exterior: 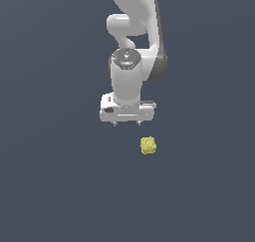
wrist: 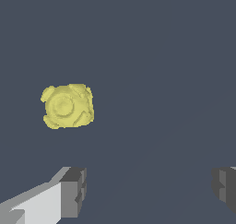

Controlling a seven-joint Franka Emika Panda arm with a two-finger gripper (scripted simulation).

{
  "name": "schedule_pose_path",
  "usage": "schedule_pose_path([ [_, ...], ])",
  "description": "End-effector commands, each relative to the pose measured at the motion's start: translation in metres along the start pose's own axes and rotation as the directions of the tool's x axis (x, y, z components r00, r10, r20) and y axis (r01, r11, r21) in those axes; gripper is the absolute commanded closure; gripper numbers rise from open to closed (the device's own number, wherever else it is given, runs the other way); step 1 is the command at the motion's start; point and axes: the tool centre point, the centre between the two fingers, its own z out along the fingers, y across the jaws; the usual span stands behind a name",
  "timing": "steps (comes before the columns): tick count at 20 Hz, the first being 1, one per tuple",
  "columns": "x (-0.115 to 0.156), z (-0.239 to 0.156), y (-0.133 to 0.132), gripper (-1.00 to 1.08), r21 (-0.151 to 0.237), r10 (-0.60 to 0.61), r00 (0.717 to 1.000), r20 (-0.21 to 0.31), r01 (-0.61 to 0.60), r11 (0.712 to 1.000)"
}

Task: Pick up the object and move it to a goal position.

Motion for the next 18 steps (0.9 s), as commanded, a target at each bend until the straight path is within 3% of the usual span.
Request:
schedule_pose_path([
  [1,0.0,0.0,0.0,-0.92,0.0,0.0,1.0,0.0,0.0,1.0],
  [18,0.011,0.011,-0.015,-0.92,-0.02,-0.027,1.0,0.008,0.027,0.999],
])
